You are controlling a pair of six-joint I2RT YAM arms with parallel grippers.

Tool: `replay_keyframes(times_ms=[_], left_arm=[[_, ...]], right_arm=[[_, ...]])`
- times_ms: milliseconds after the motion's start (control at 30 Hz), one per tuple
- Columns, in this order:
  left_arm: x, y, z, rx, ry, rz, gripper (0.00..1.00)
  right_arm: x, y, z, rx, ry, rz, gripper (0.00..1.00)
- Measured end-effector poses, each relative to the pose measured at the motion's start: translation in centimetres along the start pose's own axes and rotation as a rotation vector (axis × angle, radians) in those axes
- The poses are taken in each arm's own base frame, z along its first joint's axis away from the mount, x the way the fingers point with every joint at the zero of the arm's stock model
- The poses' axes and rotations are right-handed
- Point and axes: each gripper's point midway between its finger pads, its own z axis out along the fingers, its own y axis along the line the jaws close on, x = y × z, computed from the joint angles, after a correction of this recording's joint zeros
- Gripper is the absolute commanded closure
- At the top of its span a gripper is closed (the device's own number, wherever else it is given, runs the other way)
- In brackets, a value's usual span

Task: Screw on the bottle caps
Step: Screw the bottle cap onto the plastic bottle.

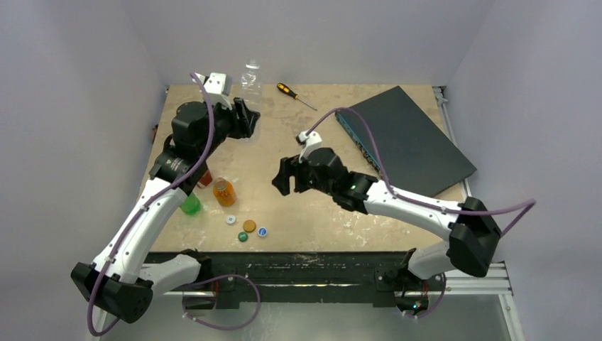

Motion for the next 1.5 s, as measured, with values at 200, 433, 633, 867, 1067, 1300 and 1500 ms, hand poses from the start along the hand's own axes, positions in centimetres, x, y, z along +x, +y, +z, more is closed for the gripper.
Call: replay_keyframes(times_ms=[200,433,633,867,1067,1300,1500], left_arm=[[-3.3,1.0,-2.5,-0.077,-0.085,0.058,0.64],[-3.8,1.9,-3.4,-0.13,-0.091,0.091,0.64],[-3.5,2.1,-3.4,-0.136,-0.075,0.102,0.64],[-3.4,2.2,-3.3,-0.137,-0.068,0.11,0.64],[-3.1,2.3,-3.3,-0.14,-0.057,0.12,0.64],[-2.8,2.4,-3.4,-0.142,-0.043,0.126,0.63],[-2.7,2.5,-3.4,-0.143,-0.04,0.14,0.64]], right_arm=[[9.3,1.6,2.2,0.016,0.188,-0.161,0.37],[17.6,3.4,2.9,-0.007,0.348,-0.308,0.49],[20.0,3.9,4.0,-0.001,0.39,-0.348,0.49],[20.5,4.4,5.5,0.03,0.393,-0.378,0.49],[21.1,4.0,6.6,0.067,0.407,-0.401,0.49],[21.7,3.2,6.6,0.101,0.437,-0.424,0.53],[21.4,3.5,6.5,0.106,0.43,-0.429,0.69]])
